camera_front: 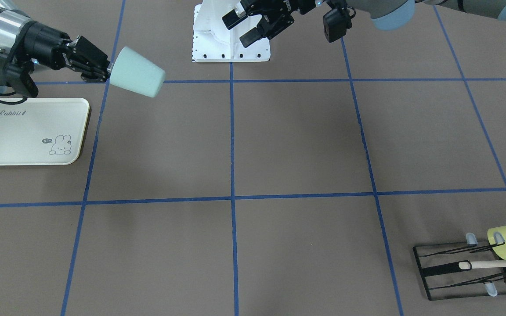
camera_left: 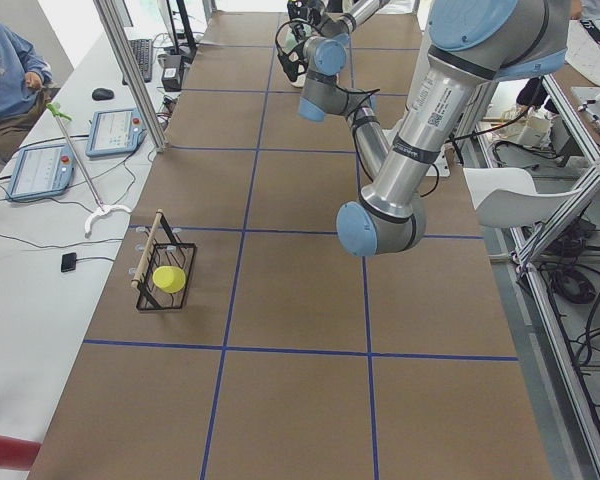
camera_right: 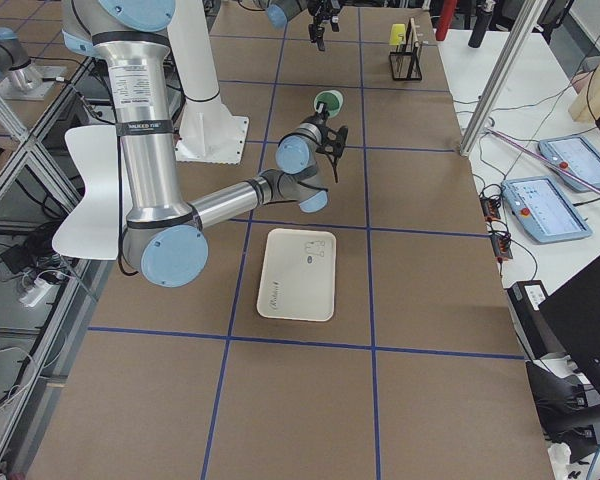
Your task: Left arm grabs green cup and hands to right arm on tray
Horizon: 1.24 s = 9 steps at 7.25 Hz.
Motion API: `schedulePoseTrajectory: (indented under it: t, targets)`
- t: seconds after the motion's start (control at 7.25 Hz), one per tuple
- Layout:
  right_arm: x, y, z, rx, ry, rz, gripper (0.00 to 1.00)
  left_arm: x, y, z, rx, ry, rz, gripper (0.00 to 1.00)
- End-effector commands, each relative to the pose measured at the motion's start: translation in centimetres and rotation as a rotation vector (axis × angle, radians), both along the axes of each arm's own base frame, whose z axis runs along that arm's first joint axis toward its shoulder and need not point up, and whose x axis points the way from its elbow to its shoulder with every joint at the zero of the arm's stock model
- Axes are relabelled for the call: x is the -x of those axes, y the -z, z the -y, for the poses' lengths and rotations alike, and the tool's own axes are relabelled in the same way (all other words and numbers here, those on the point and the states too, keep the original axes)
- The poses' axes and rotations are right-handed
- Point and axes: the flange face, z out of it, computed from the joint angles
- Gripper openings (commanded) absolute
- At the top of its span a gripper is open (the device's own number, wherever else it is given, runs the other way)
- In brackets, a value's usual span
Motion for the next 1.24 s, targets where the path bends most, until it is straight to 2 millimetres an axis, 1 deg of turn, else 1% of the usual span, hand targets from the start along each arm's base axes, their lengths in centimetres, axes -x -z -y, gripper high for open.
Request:
schedulePoseTrajectory:
  t: [0.0,0.14,0.28,0.41,0.55,0.69,0.83,0.97,1.1]
  targets:
    - [-8.2,-7.2,4.9,-0.107,0.006,-0.292,0.00,0.8,-0.1,0.3,-0.109,0.038,0.294,1.00]
    - [-13.6,-7.9,7.4,-0.108,0.060,-0.419,0.00,0.7,-1.1,0.9,-0.129,0.045,0.352,1.00]
    - [-16.6,-8.5,8.8,-0.118,0.043,-0.484,0.00,1.0,-2.1,2.3,-0.108,0.058,0.419,1.00]
    - [-17.6,-10.7,8.8,-0.061,0.022,-0.528,0.00,0.9,-3.6,3.4,-0.080,0.046,0.554,1.00]
    - [-18.0,-12.2,9.1,0.001,0.024,-0.566,0.00,1.6,-4.6,4.5,-0.044,0.045,0.656,1.00]
    - [-18.6,-14.5,9.0,0.073,-0.037,-0.625,0.00,1.8,-5.5,5.1,-0.038,0.046,0.721,1.00]
    - [-19.4,-18.3,7.9,0.045,-0.105,-0.748,0.00,1.8,-6.0,5.3,-0.035,0.057,0.754,1.00]
    - [-19.3,-20.1,7.5,-0.018,-0.038,-0.852,0.00,1.7,-6.3,5.4,-0.030,0.055,0.760,1.00]
    - [-19.3,-19.3,7.3,-0.038,0.031,-0.911,0.00,1.7,-6.3,5.4,-0.029,0.053,0.761,1.00]
